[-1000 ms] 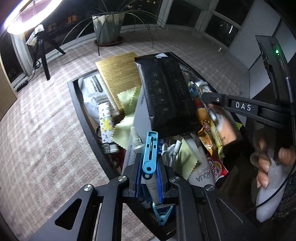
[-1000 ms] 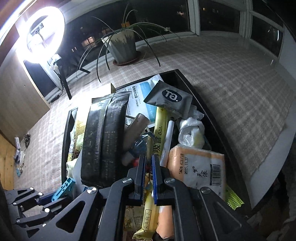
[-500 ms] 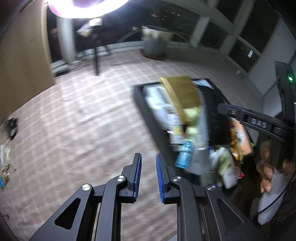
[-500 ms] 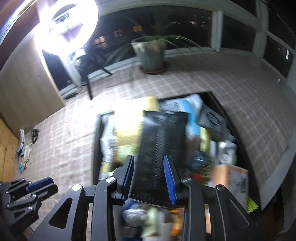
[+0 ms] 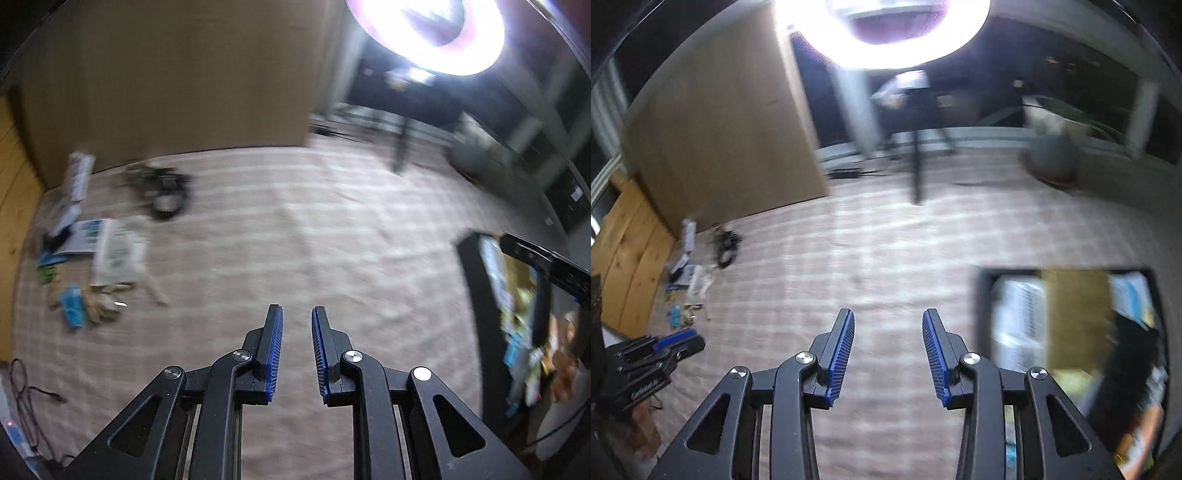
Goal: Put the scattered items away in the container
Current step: 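Move both tools to the metal clamp with black cable by the board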
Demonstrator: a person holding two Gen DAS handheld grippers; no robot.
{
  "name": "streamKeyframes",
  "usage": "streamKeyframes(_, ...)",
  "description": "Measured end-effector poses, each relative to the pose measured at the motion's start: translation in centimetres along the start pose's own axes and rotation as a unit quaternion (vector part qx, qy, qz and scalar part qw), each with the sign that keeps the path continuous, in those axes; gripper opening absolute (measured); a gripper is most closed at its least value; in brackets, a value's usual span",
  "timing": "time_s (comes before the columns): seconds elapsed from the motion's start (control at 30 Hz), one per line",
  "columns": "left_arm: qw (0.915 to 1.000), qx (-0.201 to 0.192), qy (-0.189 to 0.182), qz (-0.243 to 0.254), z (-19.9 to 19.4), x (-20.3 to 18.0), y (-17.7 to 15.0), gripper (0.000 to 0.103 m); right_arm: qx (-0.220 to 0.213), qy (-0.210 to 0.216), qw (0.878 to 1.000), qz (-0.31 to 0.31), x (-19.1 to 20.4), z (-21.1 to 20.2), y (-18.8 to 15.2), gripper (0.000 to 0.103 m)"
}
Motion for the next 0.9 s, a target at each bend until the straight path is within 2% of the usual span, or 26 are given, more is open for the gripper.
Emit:
streamKeyframes(0.13,0.9984,-0.004,0.031,-0.046,0.7,7.1,1.5,0.018,0.017,0.027,0.998,-0.048,5.9,3.4,2.0,0.035)
streamKeyframes(0.33,0.9907,-0.013,0.048,-0.127,2.5,16.8,3.8,0.018,0.066,0.076,0.988,-0.114,14.9,9.8,4.6,0.035)
streamKeyframes(0.47,0.9852,-0.017,0.046,-0.164,4.3,20.6,5.0,0.022,0.082,0.089,0.980,-0.159,19.9,13.4,6.0,0.035)
streamKeyframes(0.53,0.9839,-0.018,0.046,-0.172,5.2,21.4,5.4,0.027,0.087,0.094,0.975,-0.181,22.1,15.1,6.5,0.035)
streamKeyframes(0.77,0.9822,-0.014,0.046,-0.181,8.8,23.8,6.9,0.028,0.125,0.118,0.961,-0.216,28.1,21.6,7.2,0.035)
streamKeyframes(0.9,0.9807,-0.020,0.026,-0.193,10.4,24.7,7.6,0.028,0.145,0.129,0.954,-0.230,31.0,24.4,7.2,0.035)
Point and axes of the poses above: each gripper's, at about its wrist camera, not at the fingertips, and z roughly the way its jaws point, x to its left, y to its top, the point moved 7 cm from there along z, roughly the way its jaws point, and after that the axes turned 7 degrees about z, right-handed, at the moved point
